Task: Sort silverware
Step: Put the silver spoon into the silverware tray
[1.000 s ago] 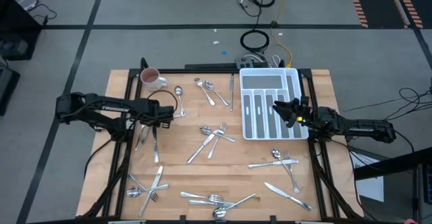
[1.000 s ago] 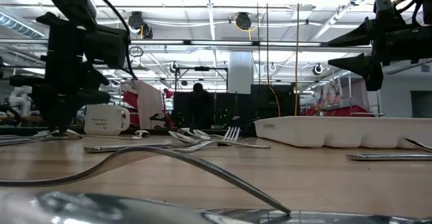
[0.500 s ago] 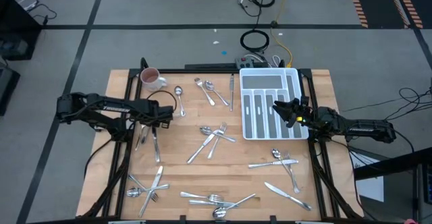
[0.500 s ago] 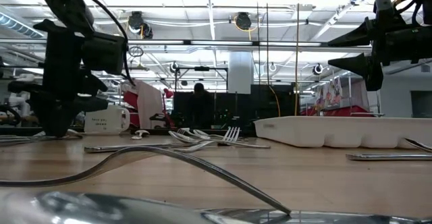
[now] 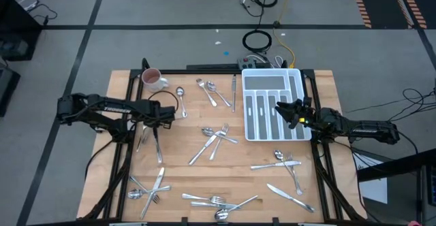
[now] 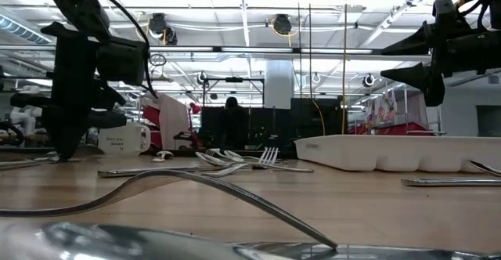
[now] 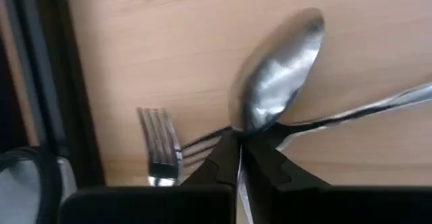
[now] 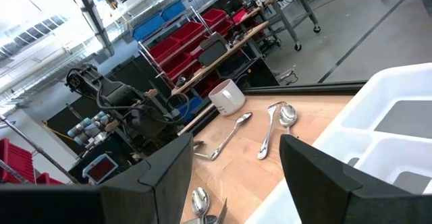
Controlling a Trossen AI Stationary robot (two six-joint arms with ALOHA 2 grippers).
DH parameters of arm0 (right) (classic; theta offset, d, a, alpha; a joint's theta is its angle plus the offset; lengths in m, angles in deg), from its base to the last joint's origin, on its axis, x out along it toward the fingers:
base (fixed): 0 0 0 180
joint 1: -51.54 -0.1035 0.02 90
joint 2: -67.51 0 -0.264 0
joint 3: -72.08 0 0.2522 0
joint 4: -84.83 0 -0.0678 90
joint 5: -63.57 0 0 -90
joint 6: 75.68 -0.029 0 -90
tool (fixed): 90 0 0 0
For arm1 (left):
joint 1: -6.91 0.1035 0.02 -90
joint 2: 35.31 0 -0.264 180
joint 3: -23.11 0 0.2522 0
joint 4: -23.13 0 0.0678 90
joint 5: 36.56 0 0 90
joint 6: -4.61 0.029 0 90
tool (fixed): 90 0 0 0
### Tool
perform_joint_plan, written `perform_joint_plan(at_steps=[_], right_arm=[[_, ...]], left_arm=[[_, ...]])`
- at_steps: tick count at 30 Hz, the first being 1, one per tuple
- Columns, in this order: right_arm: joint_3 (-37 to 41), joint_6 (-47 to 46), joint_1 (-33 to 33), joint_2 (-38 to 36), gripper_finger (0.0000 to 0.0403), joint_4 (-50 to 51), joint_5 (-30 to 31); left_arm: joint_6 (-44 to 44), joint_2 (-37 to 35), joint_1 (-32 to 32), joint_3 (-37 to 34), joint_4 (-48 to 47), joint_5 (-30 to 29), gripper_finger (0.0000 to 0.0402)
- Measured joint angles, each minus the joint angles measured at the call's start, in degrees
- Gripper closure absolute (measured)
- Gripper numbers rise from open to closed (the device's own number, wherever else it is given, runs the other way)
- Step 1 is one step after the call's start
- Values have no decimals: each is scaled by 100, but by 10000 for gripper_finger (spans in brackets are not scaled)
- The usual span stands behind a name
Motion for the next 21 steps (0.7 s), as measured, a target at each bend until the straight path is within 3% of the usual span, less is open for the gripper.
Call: perform_joint_plan(at_steps=[17,21], right_arm=[[0,0,-1,0,188,85,0],[0,0,1,0,188,87,0]], left_arm=[[4,4,0,852,-23,344,394],[65,-20,-11,1078,799,454,398]])
